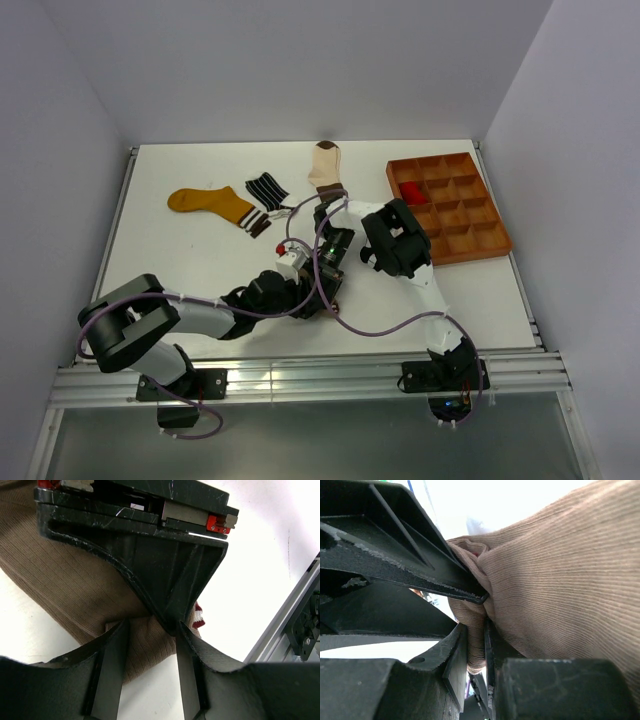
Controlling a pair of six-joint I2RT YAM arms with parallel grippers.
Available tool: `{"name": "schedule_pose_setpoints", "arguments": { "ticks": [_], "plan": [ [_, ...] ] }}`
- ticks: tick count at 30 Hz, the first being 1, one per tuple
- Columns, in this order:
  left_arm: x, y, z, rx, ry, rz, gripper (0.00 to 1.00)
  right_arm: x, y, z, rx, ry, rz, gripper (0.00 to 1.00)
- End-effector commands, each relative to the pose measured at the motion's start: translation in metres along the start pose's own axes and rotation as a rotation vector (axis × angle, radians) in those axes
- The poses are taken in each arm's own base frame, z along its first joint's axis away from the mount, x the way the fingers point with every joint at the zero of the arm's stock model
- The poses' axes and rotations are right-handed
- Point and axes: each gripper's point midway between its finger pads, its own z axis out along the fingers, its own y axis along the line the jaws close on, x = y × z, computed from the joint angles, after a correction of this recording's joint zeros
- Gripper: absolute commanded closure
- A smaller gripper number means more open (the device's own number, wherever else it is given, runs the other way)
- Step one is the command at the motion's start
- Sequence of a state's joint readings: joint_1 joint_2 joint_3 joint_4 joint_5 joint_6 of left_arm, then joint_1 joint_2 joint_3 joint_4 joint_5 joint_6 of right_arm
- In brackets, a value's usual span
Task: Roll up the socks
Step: Roll the sock at the center of the board.
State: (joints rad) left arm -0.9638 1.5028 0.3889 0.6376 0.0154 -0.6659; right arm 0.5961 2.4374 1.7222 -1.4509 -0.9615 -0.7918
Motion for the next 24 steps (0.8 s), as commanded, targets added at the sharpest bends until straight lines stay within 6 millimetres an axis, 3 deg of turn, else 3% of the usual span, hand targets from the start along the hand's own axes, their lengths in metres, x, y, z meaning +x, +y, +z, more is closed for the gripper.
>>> {"name": "schedule_pose_setpoints", "arguments": {
  "ticks": [1,11,14,15,17,18,24],
  "plan": [
    [0.027,0.013,-0.007,-0.037,0.081,0.009,0.54,0.01,-0.03,-0.004,0.085,0.046,-0.008,0.88],
    [0.041,0.017,-0.011,-0.038,0.121,-0.016,0.65,0.009,-0.033,-0.005,0.103,0.031,0.004,0.88],
    [0.045,0.018,-0.009,-0.04,0.137,-0.026,0.75,0.007,-0.034,-0.006,0.118,0.023,-0.002,0.88],
    [0.048,0.019,-0.009,-0.045,0.144,-0.029,0.83,0.007,-0.034,-0.006,0.125,0.019,0.006,0.88],
    [0.052,0.02,-0.01,-0.045,0.157,-0.039,0.9,0.005,-0.036,-0.007,0.158,0.004,-0.013,0.86],
    [0.055,0.022,-0.009,-0.049,0.167,-0.048,0.99,0.004,-0.035,-0.009,0.166,-0.006,-0.016,0.84],
    [0.073,0.029,-0.007,-0.063,0.213,-0.09,1.0,-0.005,-0.021,-0.018,0.204,-0.077,-0.082,0.74]
  ]
}}
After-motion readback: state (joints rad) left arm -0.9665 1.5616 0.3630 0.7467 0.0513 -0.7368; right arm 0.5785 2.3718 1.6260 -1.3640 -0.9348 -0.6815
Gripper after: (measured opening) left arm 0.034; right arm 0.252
